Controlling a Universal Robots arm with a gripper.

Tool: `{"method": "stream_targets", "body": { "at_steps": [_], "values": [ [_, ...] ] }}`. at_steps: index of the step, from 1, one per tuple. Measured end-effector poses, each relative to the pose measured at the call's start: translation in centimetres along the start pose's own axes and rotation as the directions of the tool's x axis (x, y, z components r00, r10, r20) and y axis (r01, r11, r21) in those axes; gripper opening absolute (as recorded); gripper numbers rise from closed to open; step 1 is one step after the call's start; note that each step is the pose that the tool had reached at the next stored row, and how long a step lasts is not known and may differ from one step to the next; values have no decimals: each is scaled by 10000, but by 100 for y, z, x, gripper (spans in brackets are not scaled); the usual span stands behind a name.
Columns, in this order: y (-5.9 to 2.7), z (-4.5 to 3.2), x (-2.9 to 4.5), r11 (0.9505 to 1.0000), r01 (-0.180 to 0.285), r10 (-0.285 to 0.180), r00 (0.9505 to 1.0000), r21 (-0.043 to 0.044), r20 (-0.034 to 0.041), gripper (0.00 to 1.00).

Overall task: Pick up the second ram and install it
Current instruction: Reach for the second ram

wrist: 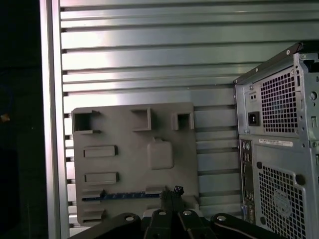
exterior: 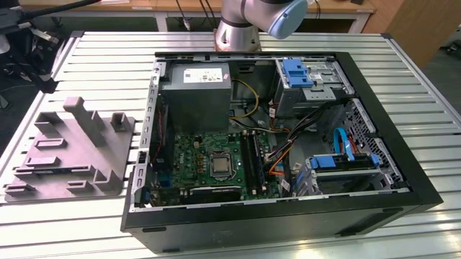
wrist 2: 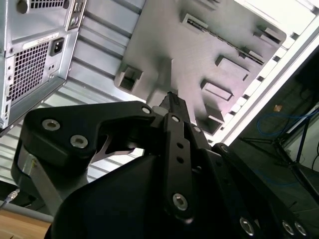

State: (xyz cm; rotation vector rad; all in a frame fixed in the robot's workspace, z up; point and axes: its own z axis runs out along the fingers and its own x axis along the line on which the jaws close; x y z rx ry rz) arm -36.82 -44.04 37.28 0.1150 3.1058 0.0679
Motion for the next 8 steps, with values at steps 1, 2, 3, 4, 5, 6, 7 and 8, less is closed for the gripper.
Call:
{"method": "stream_targets", "body": {
  "at_steps": [1, 2, 3, 4, 5, 6, 7, 8],
  "values": [
    [-19, 6, 7, 10000, 0, 0, 10000, 0, 0, 10],
    [-37, 12, 13, 10000, 0, 0, 10000, 0, 1, 10],
    [-56, 18, 19, 10000, 0, 0, 10000, -1, 1, 10],
    [-76, 24, 25, 10000, -1, 1, 10000, -1, 1, 10],
    [-96, 31, 31, 10000, 0, 0, 10000, -1, 1, 10],
    [-117, 38, 38, 10000, -1, 1, 10000, 0, 0, 10],
    [-137, 43, 43, 10000, -1, 1, 10000, 0, 0, 10],
    [-156, 51, 49, 10000, -1, 1, 10000, 0, 1, 10]
  ]
}}
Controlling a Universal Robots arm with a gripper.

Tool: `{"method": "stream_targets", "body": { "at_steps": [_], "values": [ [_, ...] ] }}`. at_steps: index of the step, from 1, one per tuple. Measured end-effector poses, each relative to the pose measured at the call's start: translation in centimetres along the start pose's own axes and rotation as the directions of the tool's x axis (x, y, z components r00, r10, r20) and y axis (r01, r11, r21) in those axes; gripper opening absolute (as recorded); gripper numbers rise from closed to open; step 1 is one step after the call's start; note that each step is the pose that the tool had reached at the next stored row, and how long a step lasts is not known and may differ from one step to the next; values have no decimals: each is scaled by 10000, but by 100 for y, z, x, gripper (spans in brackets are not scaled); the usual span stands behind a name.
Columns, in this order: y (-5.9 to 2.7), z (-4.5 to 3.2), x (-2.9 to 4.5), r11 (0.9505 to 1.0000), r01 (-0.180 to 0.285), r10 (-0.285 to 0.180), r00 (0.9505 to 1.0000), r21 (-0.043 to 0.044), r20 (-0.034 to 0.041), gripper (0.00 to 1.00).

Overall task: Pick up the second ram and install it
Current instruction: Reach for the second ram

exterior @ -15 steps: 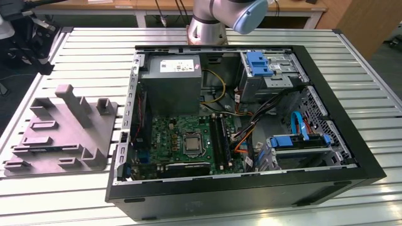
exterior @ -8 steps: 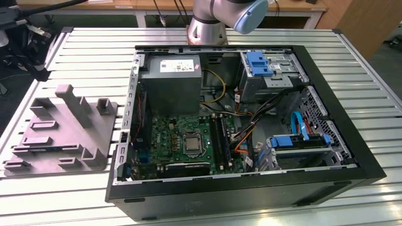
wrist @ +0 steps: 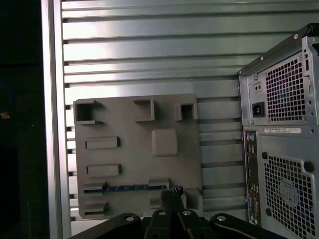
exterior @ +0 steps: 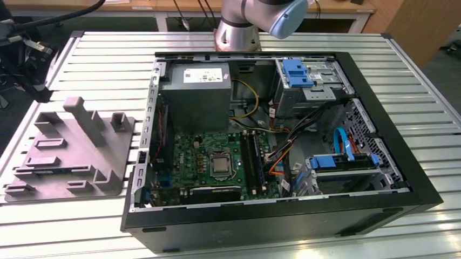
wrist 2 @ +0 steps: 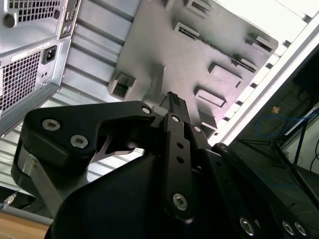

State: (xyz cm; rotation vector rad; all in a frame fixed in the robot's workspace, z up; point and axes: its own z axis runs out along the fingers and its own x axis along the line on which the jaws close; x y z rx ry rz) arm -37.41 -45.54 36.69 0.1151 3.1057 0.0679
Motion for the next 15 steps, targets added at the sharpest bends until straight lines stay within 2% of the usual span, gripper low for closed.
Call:
{"method": "stream_targets", "body": {
  "at_steps": [15],
  "values": [
    [-256, 111, 68, 10000, 0, 0, 10000, -1, 0, 10]
  ]
}}
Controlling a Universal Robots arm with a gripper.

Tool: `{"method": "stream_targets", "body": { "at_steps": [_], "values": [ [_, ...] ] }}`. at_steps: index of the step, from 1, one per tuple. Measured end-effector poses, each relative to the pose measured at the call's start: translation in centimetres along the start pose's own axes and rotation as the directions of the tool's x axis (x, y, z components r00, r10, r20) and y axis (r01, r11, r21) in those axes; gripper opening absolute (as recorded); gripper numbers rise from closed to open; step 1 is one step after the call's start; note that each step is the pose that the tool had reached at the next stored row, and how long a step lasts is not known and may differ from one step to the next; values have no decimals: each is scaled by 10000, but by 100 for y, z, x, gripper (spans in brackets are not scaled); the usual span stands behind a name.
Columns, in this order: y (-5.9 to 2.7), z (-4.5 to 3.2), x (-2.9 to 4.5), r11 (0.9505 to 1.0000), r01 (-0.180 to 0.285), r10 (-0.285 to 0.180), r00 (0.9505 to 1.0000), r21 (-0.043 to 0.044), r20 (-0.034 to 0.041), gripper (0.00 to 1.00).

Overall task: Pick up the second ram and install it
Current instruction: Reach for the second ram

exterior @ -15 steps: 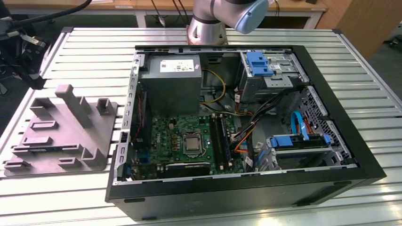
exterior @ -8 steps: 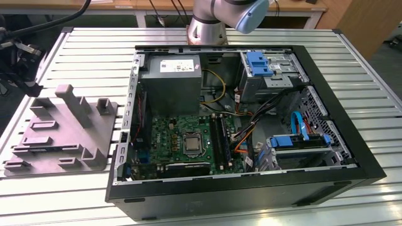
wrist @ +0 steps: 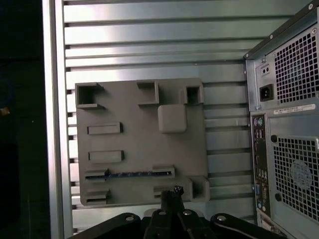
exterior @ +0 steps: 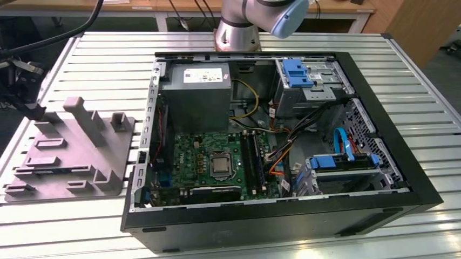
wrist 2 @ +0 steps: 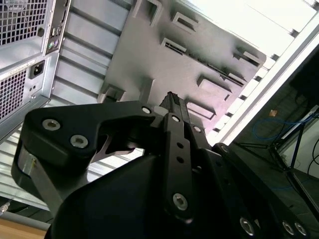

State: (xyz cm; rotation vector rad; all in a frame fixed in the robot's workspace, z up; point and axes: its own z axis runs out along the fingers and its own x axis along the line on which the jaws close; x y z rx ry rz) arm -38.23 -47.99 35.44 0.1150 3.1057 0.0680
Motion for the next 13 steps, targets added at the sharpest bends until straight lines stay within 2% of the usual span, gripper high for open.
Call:
{"method": "stream_targets", "body": {
  "at_steps": [7, 13],
  "values": [
    [-49, 76, 36, 10000, 1, -1, 10000, 1, -2, 10],
    [-68, 142, 119, 10000, 0, 0, 10000, 0, -2, 10]
  ]
}}
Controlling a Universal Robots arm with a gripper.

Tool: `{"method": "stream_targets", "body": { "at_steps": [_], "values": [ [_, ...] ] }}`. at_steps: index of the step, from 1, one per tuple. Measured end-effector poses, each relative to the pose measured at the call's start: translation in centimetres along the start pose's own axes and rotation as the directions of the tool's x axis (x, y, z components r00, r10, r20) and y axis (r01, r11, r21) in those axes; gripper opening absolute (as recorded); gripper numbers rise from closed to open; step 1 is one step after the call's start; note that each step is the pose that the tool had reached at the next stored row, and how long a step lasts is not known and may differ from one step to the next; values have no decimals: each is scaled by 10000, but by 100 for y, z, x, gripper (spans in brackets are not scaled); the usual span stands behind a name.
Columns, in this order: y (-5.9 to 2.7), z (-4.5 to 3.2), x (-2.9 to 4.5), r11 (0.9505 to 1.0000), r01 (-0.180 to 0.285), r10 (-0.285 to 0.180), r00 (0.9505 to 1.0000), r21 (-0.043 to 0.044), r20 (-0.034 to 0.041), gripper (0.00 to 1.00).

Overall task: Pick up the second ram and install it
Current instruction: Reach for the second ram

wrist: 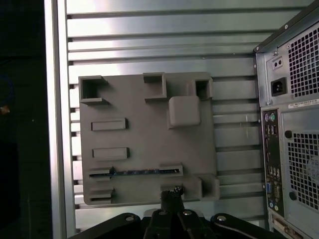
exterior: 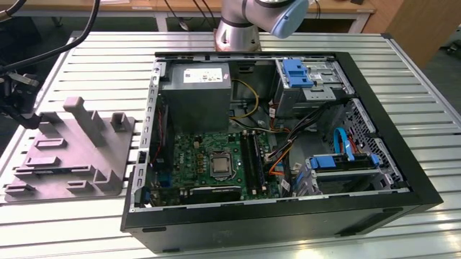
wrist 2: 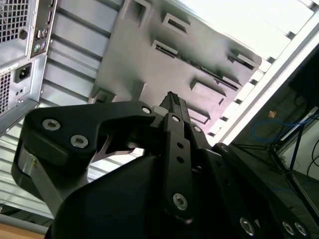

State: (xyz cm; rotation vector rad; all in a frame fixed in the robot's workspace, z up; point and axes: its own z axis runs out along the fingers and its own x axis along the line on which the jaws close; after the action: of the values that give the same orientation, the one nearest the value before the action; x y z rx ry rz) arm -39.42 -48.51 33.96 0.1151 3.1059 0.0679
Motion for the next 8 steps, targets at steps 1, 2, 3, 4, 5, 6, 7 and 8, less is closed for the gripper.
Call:
{"method": "stream_targets", "body": {
  "at_steps": [1, 2, 3, 4, 5, 6, 7, 8],
  "values": [
    [-4, 11, 13, 10000, 0, 0, 10000, 0, 0, 10],
    [-6, 22, 26, 10000, 0, 0, 10000, 0, 0, 10],
    [-10, 34, 40, 10000, 0, 0, 10000, 0, 0, 10],
    [-13, 45, 54, 10000, 0, 0, 10000, 0, 0, 10],
    [-16, 54, 67, 10000, 0, 0, 10000, 0, -1, 10],
    [-20, 65, 80, 10000, 0, 0, 10000, 1, -1, 10],
    [-25, 75, 91, 10000, 1, -1, 10000, 0, -1, 10],
    [-29, 84, 103, 10000, 0, 0, 10000, 0, -1, 10]
  ]
}}
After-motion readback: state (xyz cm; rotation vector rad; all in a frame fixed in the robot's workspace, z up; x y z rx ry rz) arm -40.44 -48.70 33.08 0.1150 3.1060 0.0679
